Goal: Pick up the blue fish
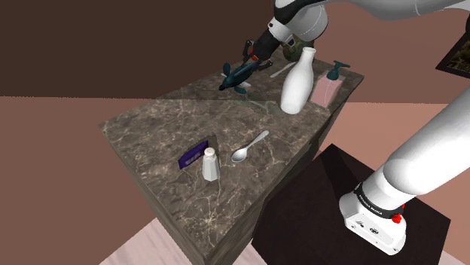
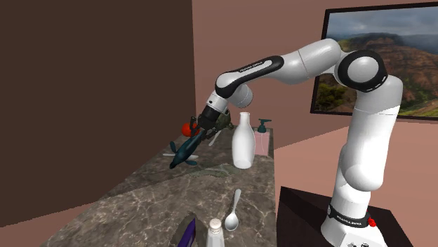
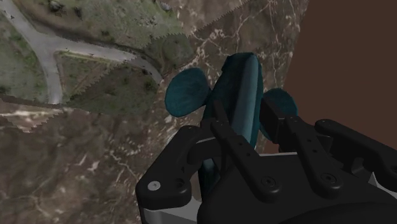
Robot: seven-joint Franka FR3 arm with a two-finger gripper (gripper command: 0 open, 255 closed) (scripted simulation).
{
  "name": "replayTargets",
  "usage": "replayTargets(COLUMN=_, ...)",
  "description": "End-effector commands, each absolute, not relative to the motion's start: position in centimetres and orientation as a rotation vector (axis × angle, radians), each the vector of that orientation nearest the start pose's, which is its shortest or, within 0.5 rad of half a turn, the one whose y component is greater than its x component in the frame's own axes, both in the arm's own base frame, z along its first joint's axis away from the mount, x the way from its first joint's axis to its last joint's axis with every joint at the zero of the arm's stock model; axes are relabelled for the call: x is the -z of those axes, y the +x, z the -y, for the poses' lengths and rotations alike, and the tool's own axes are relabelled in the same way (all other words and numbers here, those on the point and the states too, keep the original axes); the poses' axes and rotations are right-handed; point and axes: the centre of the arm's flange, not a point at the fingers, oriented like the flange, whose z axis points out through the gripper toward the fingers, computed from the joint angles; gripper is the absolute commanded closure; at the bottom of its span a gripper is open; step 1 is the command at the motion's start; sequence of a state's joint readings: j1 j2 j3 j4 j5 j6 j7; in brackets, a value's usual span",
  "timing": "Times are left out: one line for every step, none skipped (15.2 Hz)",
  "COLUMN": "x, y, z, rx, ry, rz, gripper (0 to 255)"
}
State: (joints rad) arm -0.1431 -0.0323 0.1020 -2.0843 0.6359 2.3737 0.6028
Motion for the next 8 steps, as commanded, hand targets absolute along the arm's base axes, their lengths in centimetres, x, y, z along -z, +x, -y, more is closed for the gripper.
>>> replayTargets(x=-47.5, y=56.9, z=1.6, rx=0.207, ry=-2.226, rz=-1.27, gripper=255)
replayTargets(x=-47.5, y=56.9, z=1.6, rx=0.207, ry=-2.226, rz=-1.27, gripper=255)
replayTargets(x=-47.5, y=56.9, z=1.6, rx=0.206, ry=-2.226, rz=-1.27, gripper=255)
replayTargets(x=-48.0, y=56.8, z=1.6, rx=0.206, ry=-2.226, rz=-1.27, gripper=255)
replayTargets(x=-48.5, y=56.9, z=1.6, rx=0.206, ry=-2.226, rz=-1.27, gripper=255)
replayTargets(x=-49.1, y=56.9, z=1.6, rx=0.206, ry=-2.226, rz=-1.27, gripper=255)
replayTargets(x=-49.6, y=56.9, z=1.6, rx=0.206, ry=-2.226, rz=-1.27, gripper=255)
replayTargets(x=-50.1, y=56.9, z=1.6, rx=0.206, ry=-2.226, rz=-1.27, gripper=255)
